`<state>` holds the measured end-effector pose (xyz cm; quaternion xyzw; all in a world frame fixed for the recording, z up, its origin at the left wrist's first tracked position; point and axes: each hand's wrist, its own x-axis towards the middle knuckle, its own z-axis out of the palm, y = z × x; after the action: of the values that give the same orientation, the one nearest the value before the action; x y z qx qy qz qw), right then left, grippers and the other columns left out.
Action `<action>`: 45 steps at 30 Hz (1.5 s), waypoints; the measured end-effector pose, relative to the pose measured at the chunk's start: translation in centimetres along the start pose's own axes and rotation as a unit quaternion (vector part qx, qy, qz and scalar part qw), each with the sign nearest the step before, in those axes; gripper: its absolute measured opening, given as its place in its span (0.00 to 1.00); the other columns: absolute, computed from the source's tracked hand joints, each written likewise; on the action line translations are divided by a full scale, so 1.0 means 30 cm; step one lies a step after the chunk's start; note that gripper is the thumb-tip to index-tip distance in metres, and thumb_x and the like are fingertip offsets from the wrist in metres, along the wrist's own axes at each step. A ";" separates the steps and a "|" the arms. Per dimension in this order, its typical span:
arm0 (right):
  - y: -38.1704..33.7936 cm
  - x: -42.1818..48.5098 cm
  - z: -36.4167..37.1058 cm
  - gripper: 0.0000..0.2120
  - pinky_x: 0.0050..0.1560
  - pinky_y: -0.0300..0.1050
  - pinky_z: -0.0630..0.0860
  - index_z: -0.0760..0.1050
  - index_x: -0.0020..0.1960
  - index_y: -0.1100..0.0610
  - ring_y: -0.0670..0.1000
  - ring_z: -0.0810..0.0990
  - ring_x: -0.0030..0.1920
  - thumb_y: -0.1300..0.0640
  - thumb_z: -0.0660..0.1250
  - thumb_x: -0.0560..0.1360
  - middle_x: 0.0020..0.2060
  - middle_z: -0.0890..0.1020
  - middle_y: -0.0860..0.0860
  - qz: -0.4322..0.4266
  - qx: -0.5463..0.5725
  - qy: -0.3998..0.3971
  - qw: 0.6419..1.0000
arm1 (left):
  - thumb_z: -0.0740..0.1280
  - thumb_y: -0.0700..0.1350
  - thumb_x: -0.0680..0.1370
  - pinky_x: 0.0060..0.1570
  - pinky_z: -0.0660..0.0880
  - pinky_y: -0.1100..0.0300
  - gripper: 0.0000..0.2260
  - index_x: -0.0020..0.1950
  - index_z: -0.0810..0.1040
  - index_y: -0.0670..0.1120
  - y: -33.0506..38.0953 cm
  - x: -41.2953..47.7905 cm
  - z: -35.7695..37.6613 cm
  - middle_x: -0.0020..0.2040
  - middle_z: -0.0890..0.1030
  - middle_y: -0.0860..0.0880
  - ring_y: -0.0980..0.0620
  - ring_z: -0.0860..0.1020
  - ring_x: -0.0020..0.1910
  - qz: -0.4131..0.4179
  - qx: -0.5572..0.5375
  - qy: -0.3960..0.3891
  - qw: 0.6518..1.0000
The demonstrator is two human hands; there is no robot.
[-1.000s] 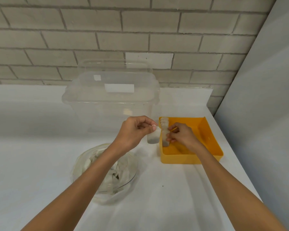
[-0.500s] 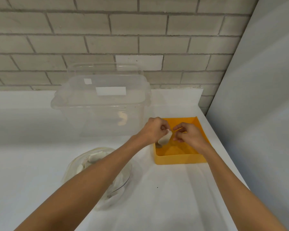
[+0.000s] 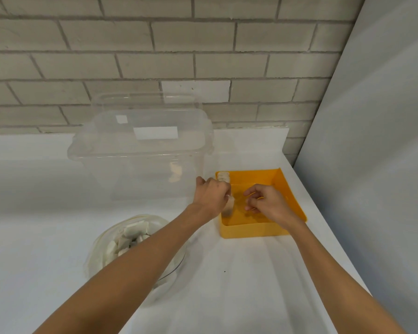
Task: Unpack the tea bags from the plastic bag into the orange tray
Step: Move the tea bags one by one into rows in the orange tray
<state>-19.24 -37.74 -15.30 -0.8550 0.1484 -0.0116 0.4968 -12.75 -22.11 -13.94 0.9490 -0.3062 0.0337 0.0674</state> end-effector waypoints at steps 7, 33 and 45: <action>-0.015 0.000 0.021 0.10 0.40 0.44 0.81 0.78 0.51 0.57 0.54 0.84 0.41 0.69 0.63 0.75 0.39 0.82 0.54 -0.009 -0.013 -0.011 1.000 | 0.62 0.39 0.79 0.54 0.67 0.52 0.11 0.59 0.76 0.47 0.008 0.001 0.039 0.56 0.77 0.45 0.45 0.76 0.54 -0.014 0.010 0.002 1.000; -0.317 -0.078 0.119 0.11 0.42 0.41 0.79 0.79 0.52 0.58 0.48 0.84 0.40 0.68 0.63 0.74 0.40 0.83 0.53 -0.123 -0.008 -0.047 0.991 | 0.65 0.48 0.77 0.47 0.76 0.55 0.08 0.56 0.77 0.52 -0.174 -0.250 -0.242 0.47 0.79 0.57 0.54 0.78 0.45 -0.055 -0.239 0.044 0.968; -0.443 -0.166 0.476 0.10 0.41 0.33 0.75 0.80 0.52 0.55 0.45 0.81 0.40 0.63 0.64 0.74 0.41 0.84 0.52 -0.192 -0.144 -0.208 0.948 | 0.68 0.46 0.75 0.51 0.77 0.52 0.04 0.47 0.81 0.53 -0.511 -0.496 -0.208 0.44 0.81 0.56 0.59 0.78 0.42 -0.138 -0.249 -0.050 0.957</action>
<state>-18.38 -18.21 -10.57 -0.9130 -0.1251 0.0931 0.3769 -15.97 -0.31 -10.99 0.9354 -0.1744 -0.1012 0.2903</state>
